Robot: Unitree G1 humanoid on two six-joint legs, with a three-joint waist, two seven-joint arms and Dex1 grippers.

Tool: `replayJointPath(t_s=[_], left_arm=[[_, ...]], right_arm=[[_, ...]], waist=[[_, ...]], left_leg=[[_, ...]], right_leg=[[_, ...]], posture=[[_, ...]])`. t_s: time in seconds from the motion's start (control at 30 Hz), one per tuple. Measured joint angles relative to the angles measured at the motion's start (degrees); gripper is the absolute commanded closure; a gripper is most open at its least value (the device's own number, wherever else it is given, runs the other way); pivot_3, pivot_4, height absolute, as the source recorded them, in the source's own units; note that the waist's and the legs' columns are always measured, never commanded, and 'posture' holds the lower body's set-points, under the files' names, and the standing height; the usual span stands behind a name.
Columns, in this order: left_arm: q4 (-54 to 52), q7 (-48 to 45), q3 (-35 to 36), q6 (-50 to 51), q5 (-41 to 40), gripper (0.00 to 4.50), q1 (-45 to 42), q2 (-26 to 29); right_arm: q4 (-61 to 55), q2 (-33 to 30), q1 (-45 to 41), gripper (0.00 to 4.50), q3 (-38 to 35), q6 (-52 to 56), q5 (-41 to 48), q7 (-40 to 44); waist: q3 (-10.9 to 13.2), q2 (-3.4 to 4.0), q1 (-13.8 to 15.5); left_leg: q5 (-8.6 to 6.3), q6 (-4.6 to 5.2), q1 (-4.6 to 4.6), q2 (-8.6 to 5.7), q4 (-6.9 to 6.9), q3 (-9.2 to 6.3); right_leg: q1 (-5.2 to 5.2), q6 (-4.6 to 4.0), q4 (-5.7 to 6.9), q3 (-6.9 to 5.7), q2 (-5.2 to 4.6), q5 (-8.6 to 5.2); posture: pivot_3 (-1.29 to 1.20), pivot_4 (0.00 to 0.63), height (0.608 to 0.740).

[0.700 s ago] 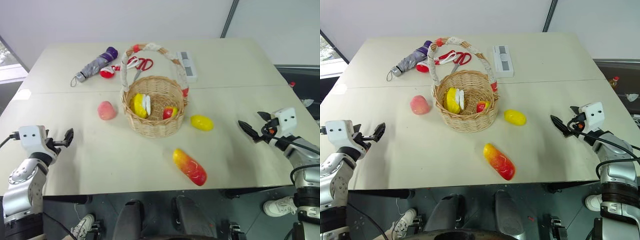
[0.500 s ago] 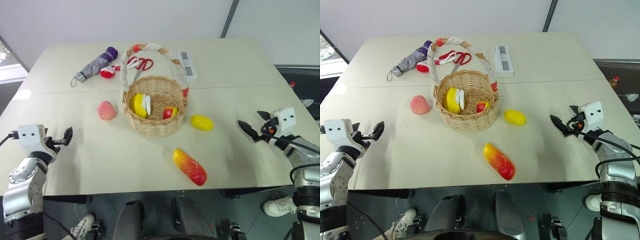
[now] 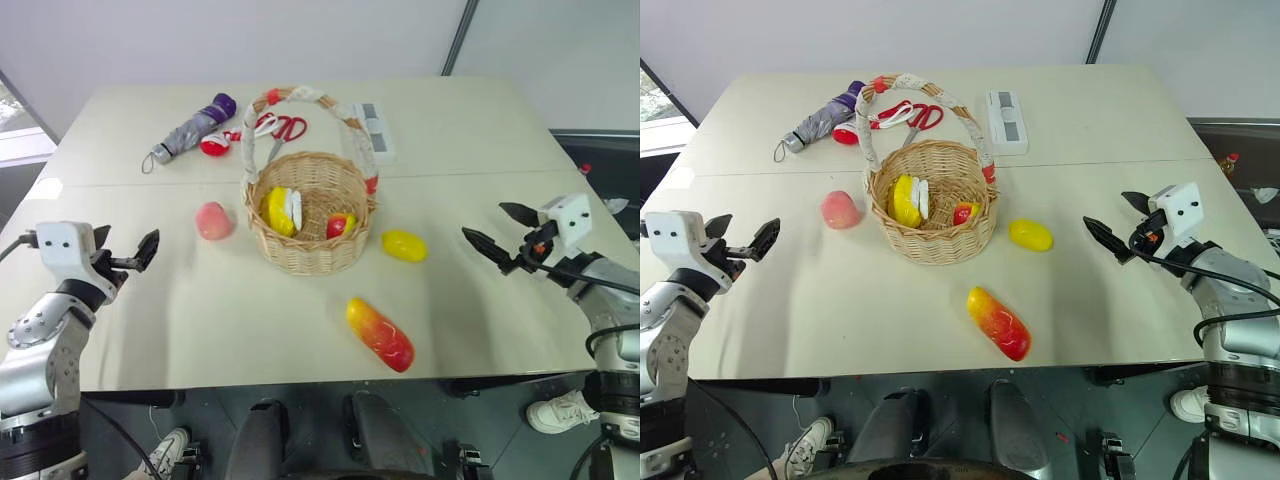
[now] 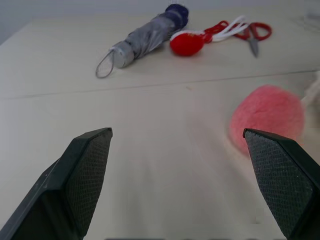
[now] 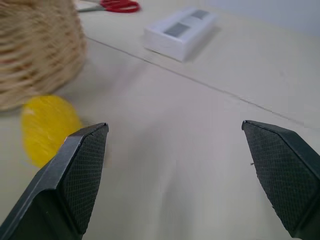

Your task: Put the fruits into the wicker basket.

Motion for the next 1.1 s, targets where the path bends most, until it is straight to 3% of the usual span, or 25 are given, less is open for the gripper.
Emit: replayJointPath(t_s=[0.17,0.33,0.53,0.77,0.87,0.97,1.1], left_arm=[[-0.6,-1.0,-5.9,6.0,0.5,0.00,-5.7,2.8],[4.5,0.1,-13.5,10.8,4.6,0.00,-15.4,4.6],[12.7,-1.1,-20.4,12.6,8.4,0.00,-22.2,4.5],[19.8,-1.9,-23.1,11.8,11.9,0.00,-26.3,2.7],[21.7,-2.1,-23.5,11.6,12.7,0.87,-27.3,1.5],[22.5,-2.0,-23.4,10.8,12.8,2.17,-27.9,0.7],[22.1,-2.4,-22.5,9.2,13.1,2.17,-27.2,0.7]], right_arm=[[-15.8,-4.1,3.4,0.03,2.3,10.9,7.4,4.2],[-29.7,-4.5,0.2,0.03,9.8,18.0,12.6,3.9],[-31.4,1.2,-7.0,0.03,20.6,19.1,8.1,-1.2],[-30.8,6.2,-7.9,0.03,26.0,15.6,3.2,-3.3],[-30.1,8.2,-9.0,0.00,28.0,14.5,1.0,-4.0],[-29.5,9.5,-10.1,0.00,29.5,13.6,-1.0,-4.8],[-29.2,10.7,-11.5,0.00,30.6,13.6,-2.4,-5.7]], waist=[[0.0,-0.02,0.2],[0.0,-0.04,-0.4],[0.0,-0.09,0.0],[0.0,-0.10,0.2],[0.0,-0.10,0.0],[0.0,-0.10,0.0],[0.0,-0.10,-0.1]], left_leg=[[0.00,0.00,-0.02,0.00,0.02,-0.06],[0.00,0.00,0.01,-0.03,0.02,-0.01],[0.00,0.00,-0.11,-0.04,0.03,-0.06],[0.00,0.00,-0.14,-0.05,0.02,-0.05],[0.00,0.00,-0.13,-0.04,0.03,-0.05],[0.00,0.00,-0.13,-0.04,0.03,-0.06],[0.00,0.00,-0.13,-0.03,0.03,-0.09]], right_leg=[[0.00,0.01,-0.02,-0.03,0.07,0.00],[0.00,0.02,-0.02,-0.01,0.11,-0.01],[-0.10,0.02,-0.02,-0.06,0.07,0.00],[-0.12,0.02,-0.03,-0.06,0.01,0.00],[-0.13,0.02,0.00,-0.06,0.02,0.00],[-0.14,0.02,0.00,-0.06,0.01,0.00],[-0.16,0.02,0.01,-0.05,-0.01,0.00]], posture=[[0.00,0.150,0.740],[0.00,0.150,0.740],[0.00,0.150,0.740],[0.00,0.150,0.740],[0.00,0.150,0.740],[0.00,0.150,0.740],[0.00,0.150,0.740]])
